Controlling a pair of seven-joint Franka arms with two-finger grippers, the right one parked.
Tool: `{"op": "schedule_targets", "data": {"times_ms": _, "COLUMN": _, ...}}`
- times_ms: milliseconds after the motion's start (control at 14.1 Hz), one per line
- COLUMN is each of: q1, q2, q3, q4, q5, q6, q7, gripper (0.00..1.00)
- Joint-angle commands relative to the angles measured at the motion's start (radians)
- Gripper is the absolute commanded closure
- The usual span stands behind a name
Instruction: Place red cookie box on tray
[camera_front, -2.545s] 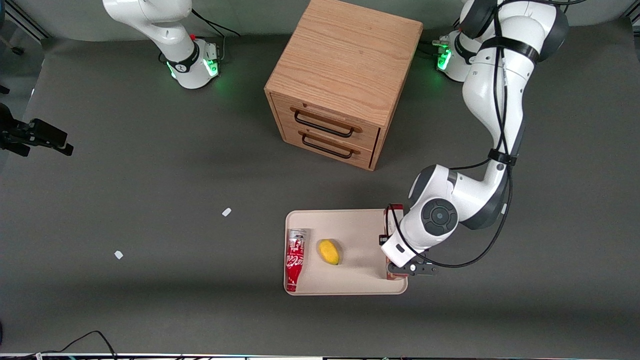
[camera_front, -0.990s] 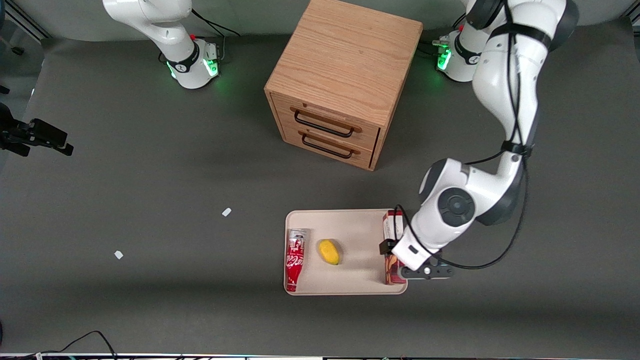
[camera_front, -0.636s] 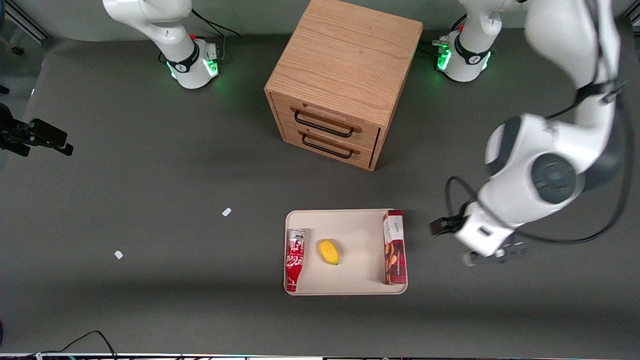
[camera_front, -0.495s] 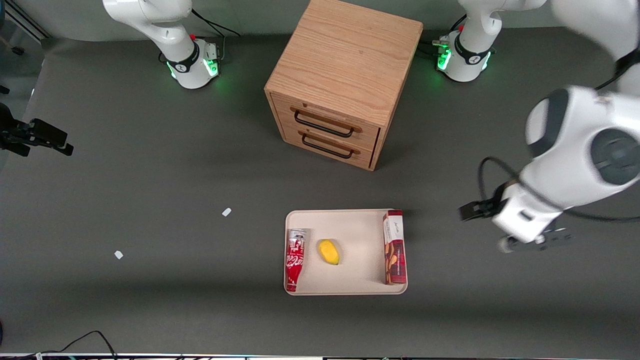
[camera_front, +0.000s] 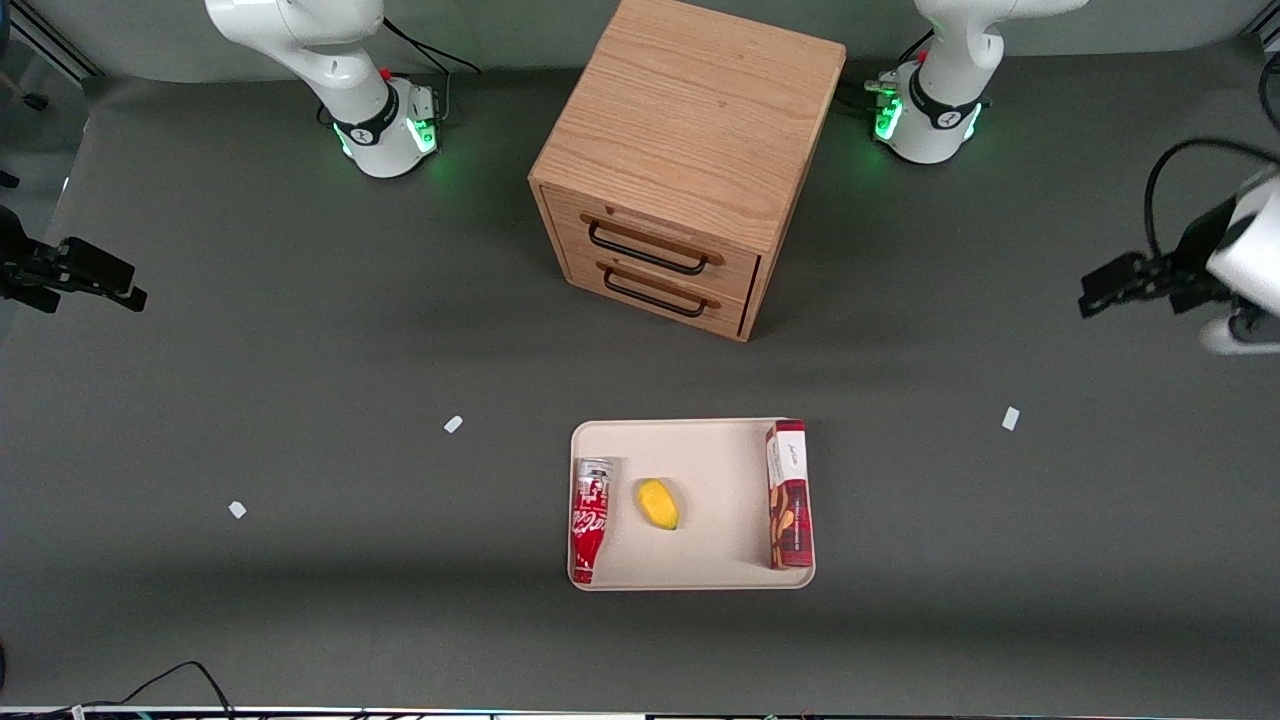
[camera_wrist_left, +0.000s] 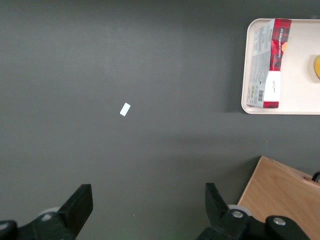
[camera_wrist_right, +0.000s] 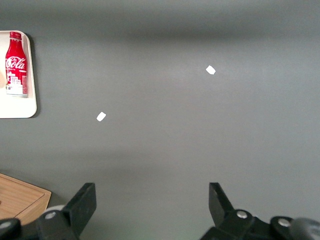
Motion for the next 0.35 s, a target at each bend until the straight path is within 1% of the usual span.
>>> {"op": "schedule_targets", "data": {"times_ms": 0, "q1": 0.011, "q2": -0.115, "q3": -0.004, "q4": -0.104, "q5": -0.010, "q6": -0.002, "q7": 0.041, "gripper": 0.00}}
{"op": "schedule_targets", "data": {"times_ms": 141, "q1": 0.014, "q2": -0.117, "q3": 0.014, "q4": -0.104, "q5": -0.008, "q6": -0.008, "q7": 0.081, "gripper": 0.00}}
{"op": "schedule_targets", "data": {"times_ms": 283, "q1": 0.014, "q2": -0.117, "q3": 0.021, "q4": -0.104, "q5": -0.007, "q6": -0.008, "q7": 0.079, "gripper": 0.00}}
